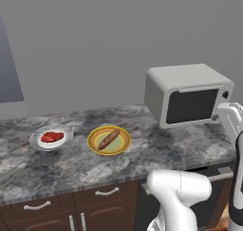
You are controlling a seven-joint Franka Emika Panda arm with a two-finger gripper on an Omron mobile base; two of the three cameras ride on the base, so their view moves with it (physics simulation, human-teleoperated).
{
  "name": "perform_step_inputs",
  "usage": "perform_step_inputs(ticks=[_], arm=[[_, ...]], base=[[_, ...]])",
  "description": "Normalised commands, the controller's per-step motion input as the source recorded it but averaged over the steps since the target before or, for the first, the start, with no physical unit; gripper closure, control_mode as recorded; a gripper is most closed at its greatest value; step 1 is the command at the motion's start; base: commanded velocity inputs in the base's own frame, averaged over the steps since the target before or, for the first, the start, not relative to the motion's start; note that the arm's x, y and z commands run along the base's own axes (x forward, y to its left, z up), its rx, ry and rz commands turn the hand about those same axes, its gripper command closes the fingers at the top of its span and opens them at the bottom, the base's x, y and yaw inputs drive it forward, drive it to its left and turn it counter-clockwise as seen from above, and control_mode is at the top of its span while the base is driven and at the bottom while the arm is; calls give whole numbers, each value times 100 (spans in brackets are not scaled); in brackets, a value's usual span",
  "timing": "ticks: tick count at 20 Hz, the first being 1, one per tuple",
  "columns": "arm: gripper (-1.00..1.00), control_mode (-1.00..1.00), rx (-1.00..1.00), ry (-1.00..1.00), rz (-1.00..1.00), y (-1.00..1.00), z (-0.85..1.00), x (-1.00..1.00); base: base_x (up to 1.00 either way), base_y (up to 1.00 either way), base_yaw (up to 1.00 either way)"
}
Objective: Open the toaster oven door. Place the baguette on the bottom rack in the toaster oven and place the steak on the top rack.
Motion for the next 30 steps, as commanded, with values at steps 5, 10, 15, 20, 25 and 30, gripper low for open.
perform_step_inputs(ticks=[5, 10, 15, 20, 25, 30], arm=[[-100, -100, 16, -3, -3, -11, 2, 0], [-100, -100, 11, -1, -1, 0, 26, 0], [-100, -100, 11, -5, 0, 0, 27, 0], [-100, -100, 11, -2, 0, 0, 32, 0], [-100, -100, 1, 0, 0, -1, 14, 5], [-100, -100, 0, 0, 0, -8, -1, 17]], base=[[0, 0, 0], [0, 0, 0], [0, 0, 0], [0, 0, 0], [0, 0, 0], [0, 0, 0]])
